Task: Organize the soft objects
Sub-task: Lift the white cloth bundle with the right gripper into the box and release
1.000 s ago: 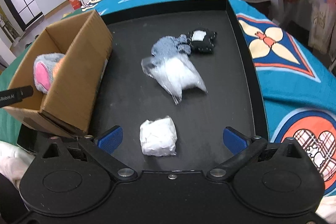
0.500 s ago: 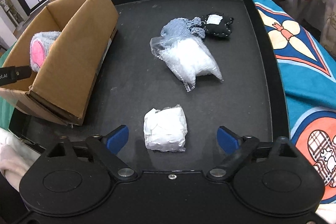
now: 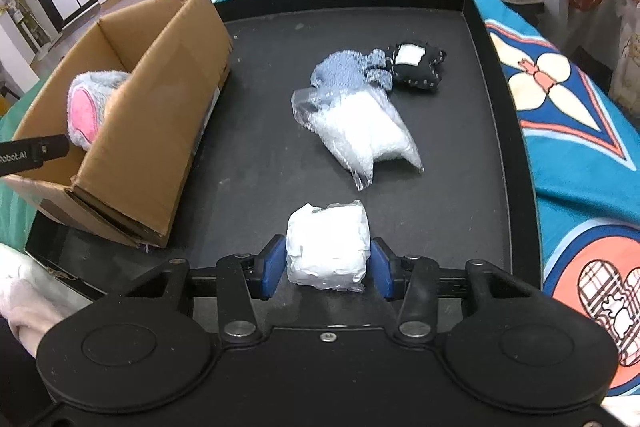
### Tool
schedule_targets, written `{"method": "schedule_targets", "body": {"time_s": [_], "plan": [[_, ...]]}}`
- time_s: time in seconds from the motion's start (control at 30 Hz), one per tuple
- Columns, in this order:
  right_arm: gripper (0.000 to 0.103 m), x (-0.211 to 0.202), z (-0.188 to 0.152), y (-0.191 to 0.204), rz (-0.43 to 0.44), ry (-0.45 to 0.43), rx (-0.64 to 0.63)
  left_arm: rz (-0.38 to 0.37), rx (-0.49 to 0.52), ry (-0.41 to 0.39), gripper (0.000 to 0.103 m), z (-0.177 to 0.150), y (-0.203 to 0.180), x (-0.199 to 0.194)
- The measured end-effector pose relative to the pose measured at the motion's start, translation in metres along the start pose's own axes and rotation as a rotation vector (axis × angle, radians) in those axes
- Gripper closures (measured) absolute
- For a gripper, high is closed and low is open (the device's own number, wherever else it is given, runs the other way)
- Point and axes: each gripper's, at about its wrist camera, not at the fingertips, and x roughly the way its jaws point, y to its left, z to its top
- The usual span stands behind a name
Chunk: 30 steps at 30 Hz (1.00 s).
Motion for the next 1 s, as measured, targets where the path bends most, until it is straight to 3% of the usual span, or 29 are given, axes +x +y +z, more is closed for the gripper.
{"method": "schedule_targets", "body": {"time_s": [0.37,1.0], "plan": [[0.058,-0.024,0.015,0.012,-0.001,-0.069,-0.022,-0.015,-0.023,-0.007,0.035,0.001,0.005,-0.003],[0.058,-0.049,0.068,0.059,0.024,-0.181,-0.118,-0.095,-0.113,-0.033,0.035,0.004,0.026,-0.006]]}}
